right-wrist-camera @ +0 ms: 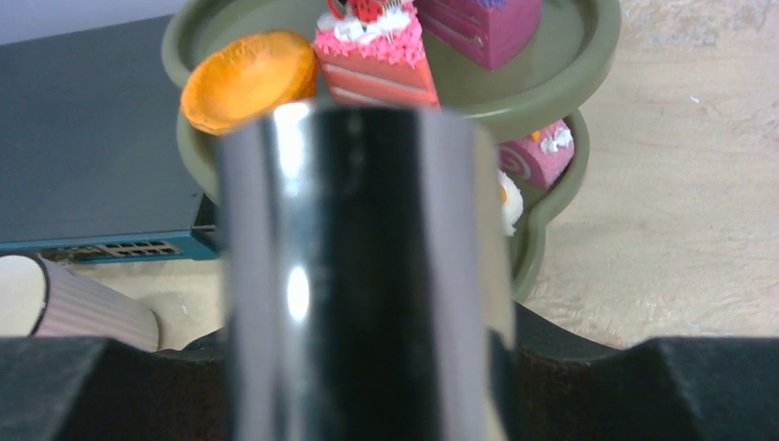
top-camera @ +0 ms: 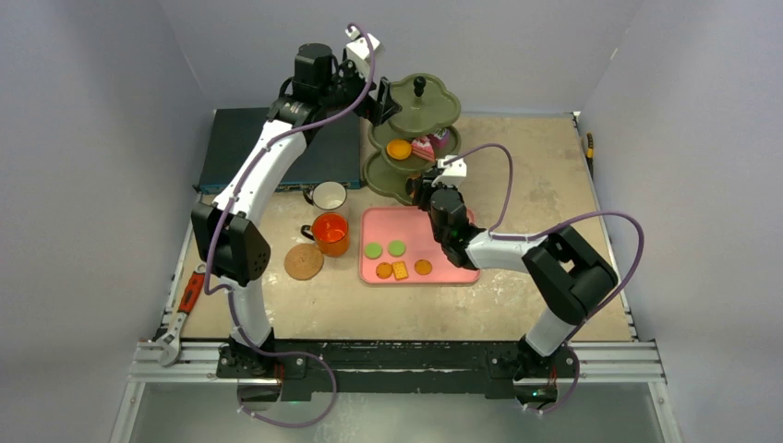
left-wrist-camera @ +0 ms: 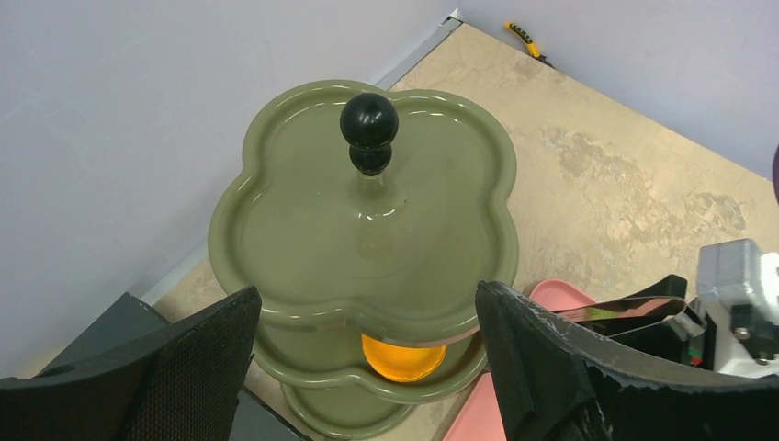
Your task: Serve the afternoon tea
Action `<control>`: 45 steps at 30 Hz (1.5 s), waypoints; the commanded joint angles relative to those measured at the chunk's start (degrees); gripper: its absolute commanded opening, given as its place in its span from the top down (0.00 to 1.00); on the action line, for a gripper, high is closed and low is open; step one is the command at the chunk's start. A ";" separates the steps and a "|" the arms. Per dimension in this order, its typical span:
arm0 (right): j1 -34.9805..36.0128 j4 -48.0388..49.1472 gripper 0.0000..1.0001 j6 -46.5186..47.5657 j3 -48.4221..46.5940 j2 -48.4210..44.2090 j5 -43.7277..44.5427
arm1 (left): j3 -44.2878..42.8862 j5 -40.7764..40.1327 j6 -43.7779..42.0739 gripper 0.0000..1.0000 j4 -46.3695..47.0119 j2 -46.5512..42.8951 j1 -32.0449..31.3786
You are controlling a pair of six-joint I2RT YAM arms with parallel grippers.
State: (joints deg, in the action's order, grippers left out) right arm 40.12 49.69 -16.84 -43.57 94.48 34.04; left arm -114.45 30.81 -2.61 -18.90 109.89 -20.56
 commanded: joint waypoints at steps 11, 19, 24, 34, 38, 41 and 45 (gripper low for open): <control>0.31 5.50 0.38 0.33 -1.39 0.35 4.27 | -5.73 9.74 3.69 0.03 8.82 5.63 0.43; 0.31 3.61 0.37 -1.25 0.22 -4.31 3.71 | -14.38 18.59 1.32 0.01 12.48 15.77 0.52; 0.31 0.56 0.37 -2.79 2.67 -10.43 3.21 | -17.82 24.70 7.01 0.10 21.92 20.61 1.03; 0.33 -8.84 0.38 -6.82 9.82 -22.74 2.89 | -20.00 31.29 14.97 0.26 31.64 26.20 1.16; 0.31 -11.65 0.38 -7.89 12.13 -26.42 3.36 | -20.99 32.62 15.90 0.33 33.19 27.92 1.00; 0.31 -13.50 0.39 -8.40 13.24 -28.56 3.46 | -21.47 32.92 16.87 0.37 34.55 28.69 0.91; 0.31 -15.47 0.39 -8.61 14.30 -30.93 3.44 | -19.64 30.28 16.42 0.50 34.47 27.79 0.56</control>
State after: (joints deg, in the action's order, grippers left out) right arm 40.14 35.73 -24.14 -29.98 66.50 36.51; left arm -133.56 61.32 13.06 12.62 138.56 -19.75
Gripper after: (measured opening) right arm 0.616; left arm 0.573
